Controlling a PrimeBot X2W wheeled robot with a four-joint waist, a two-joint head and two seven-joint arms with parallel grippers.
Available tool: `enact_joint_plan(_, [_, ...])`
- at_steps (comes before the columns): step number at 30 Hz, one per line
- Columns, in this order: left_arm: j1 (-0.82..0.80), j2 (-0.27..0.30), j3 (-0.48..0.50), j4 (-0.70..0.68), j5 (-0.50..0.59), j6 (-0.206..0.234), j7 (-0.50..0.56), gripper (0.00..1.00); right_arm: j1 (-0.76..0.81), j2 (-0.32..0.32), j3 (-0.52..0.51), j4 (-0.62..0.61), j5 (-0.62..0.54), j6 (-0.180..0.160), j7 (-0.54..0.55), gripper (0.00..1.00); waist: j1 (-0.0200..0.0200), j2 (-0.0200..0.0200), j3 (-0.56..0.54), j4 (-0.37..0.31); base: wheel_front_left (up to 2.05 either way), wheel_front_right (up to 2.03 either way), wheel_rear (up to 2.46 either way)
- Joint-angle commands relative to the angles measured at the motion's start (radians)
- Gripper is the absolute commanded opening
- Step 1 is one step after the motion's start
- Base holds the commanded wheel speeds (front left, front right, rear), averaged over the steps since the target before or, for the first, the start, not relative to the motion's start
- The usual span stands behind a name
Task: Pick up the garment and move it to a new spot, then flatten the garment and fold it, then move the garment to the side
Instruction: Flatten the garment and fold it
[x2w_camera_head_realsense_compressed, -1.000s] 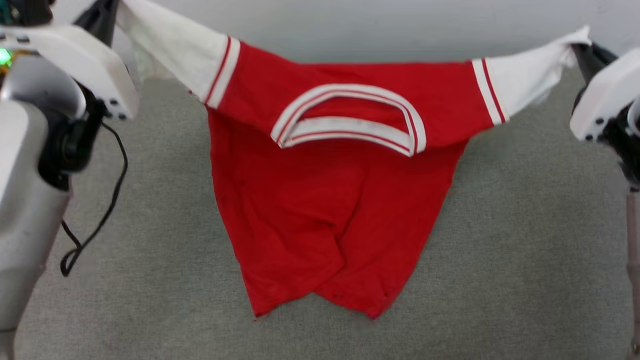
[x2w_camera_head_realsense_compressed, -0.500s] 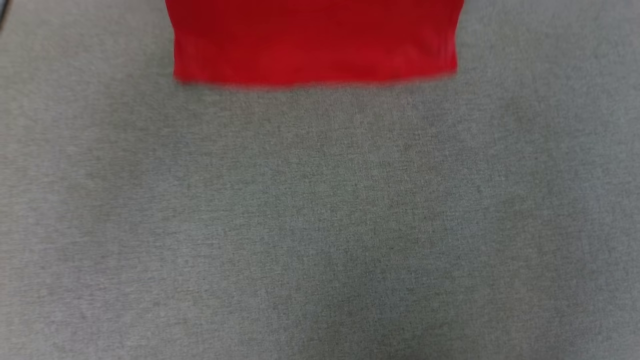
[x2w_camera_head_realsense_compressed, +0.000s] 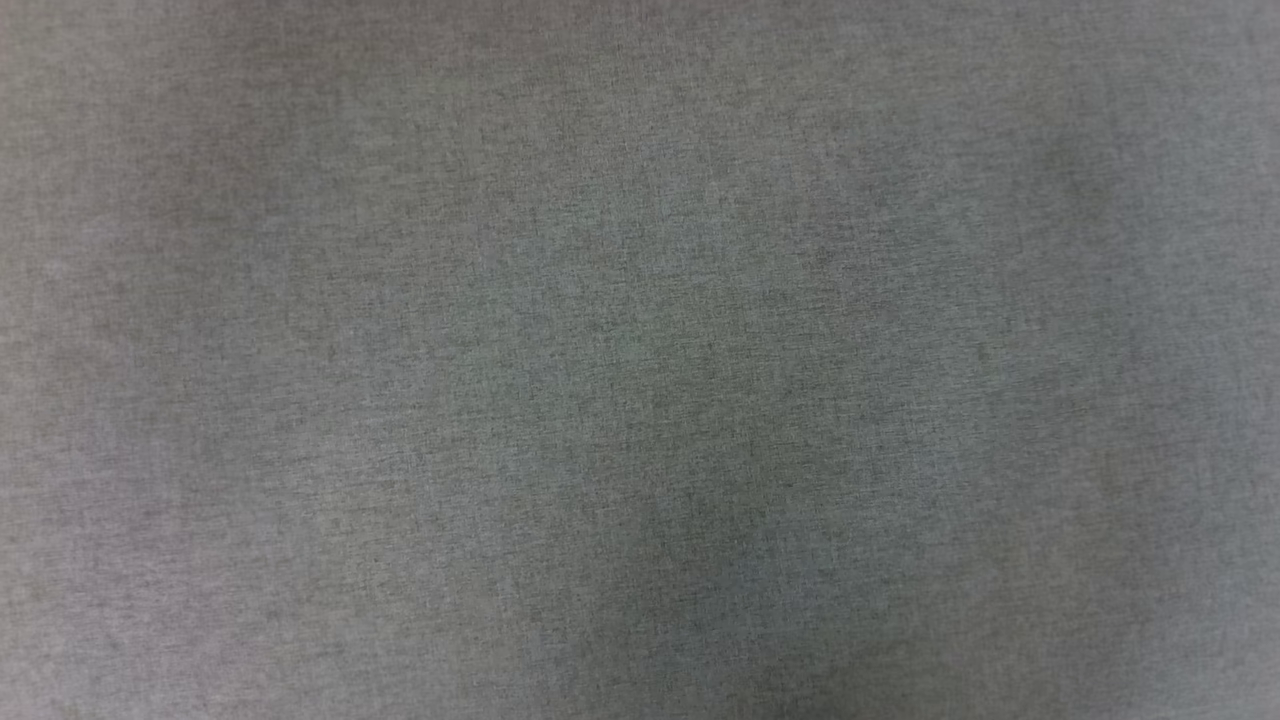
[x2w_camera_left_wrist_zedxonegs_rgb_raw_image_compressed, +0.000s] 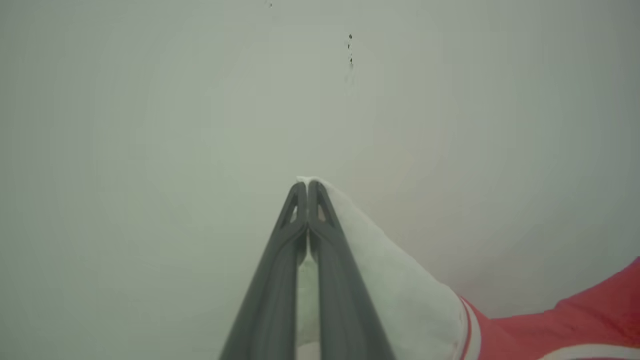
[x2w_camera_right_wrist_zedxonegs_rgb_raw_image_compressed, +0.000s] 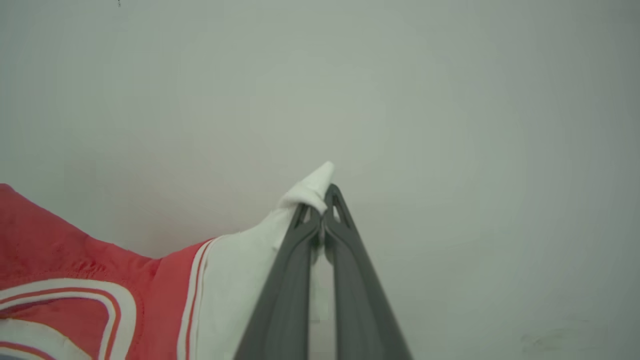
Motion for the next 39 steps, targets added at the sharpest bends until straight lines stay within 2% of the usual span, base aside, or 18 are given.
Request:
enact_joint_plan(1, [0.053, -0.017, 0.004, 0.021, -0.019, -0.002, -0.019, 0.00, 0.015, 0.013, 0.024, 0.040, 0.013, -0.001, -0.017, 0.00, -0.0002, 0.0000, 0.008, 0.005, 0.00, 0.00, 0.00])
enact_joint_plan(7, [0.183, -0.066, 0.016, 0.101, -0.078, -0.019, -0.070, 0.00, 0.088, 0.050, 0.093, 0.152, 0.070, -0.001, -0.047, 0.00, -0.0002, 0.0000, 0.020, 0.010, 0.00, 0.00, 0.00])
enact_joint_plan(14, [0.333, -0.125, 0.040, 0.198, -0.143, -0.053, -0.135, 0.00, 0.199, 0.046, 0.145, 0.236, 0.139, -0.001, -0.090, 0.00, -0.0002, 0.0000, -0.008, 0.033, 0.00, 0.00, 0.00])
enact_joint_plan(22, [0.627, -0.158, 0.082, 0.236, -0.180, -0.091, -0.170, 0.00, 0.498, 0.013, 0.217, 0.240, 0.280, -0.001, -0.168, 0.00, -0.0002, 0.0000, -0.157, 0.061, 0.00, 0.00, 0.00])
enact_joint_plan(32, [1.127, -0.159, 0.234, -0.036, -0.120, -0.016, -0.171, 0.00, 0.894, -0.104, 0.336, 0.057, 0.408, -0.001, -0.179, 0.00, -0.0002, 0.0000, -0.371, 0.067, 0.00, 0.00, 0.00])
enact_joint_plan(36, [1.299, -0.141, 0.243, -0.148, -0.113, 0.023, -0.166, 0.00, 1.019, -0.153, 0.333, -0.044, 0.429, -0.001, -0.149, 0.00, -0.0002, 0.0000, -0.431, 0.064, 0.00, 0.00, 0.00])
enact_joint_plan(39, [1.426, -0.122, 0.242, -0.246, -0.106, 0.068, -0.142, 0.00, 1.128, -0.188, 0.306, -0.125, 0.421, -0.001, -0.108, 0.00, -0.0002, 0.0000, -0.479, 0.063, 0.00, 0.00, 0.00])
